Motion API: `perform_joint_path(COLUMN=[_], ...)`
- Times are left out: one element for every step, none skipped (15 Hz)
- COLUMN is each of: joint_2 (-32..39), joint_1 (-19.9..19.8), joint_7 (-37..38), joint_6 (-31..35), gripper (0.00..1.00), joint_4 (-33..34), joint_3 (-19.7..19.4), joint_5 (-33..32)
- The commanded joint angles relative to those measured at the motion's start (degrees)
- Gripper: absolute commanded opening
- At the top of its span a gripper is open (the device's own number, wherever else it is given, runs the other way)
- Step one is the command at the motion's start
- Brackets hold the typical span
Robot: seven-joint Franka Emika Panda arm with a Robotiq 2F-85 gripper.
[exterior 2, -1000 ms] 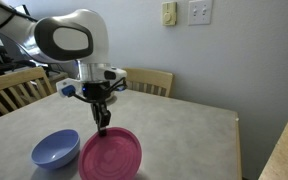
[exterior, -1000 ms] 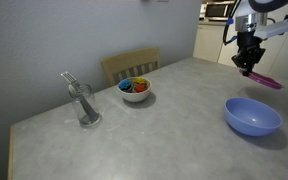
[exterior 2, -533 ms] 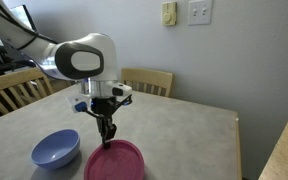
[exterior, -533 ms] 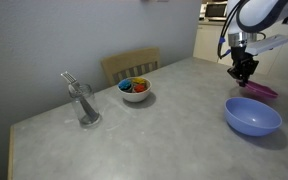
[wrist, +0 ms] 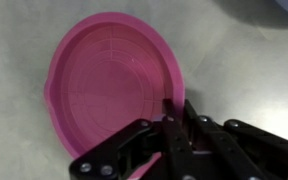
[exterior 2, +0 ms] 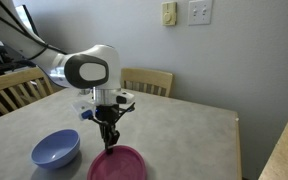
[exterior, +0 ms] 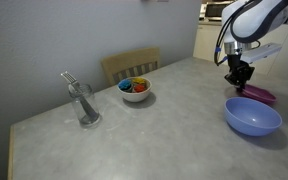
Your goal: Remove the lid from the bowl
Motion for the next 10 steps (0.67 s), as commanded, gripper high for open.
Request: perform_joint_path(joint_2=[1.24,1.17,0.77,0.56,0.05,-0.4,-1.03,-1.86,-3.26,-4.25], joint_1=[-1.54,-2.0,-2.49,-2.83,-3.18,-3.52,-3.65,-3.85,-3.93,-4.0], joint_7=[-5.18,-6.69,-8.38,-9.85,-11.23,-12.55,-13.37,-14.28,-14.96,-15.6], joint_6=[1.5,1.75,1.95,2.31,2.69,2.98,2.94,2.45,1.51,0.83], gripper=[0.07,0.22,0.35,0.4,0.46,0.54,0.6,0.68,0.74,0.82], joint_4=[0.95,0.86,0.54,0.35,-0.09,-0.48,-0.9,-1.41,-2.17,-2.71], joint_3=[1.29,1.77,2.3,2.68,3.07,3.41,3.47,3.57,3.56,3.55], joint_5=[3.32,4.78,6.53,8.09,9.62,11.0,11.98,12.81,13.37,13.83])
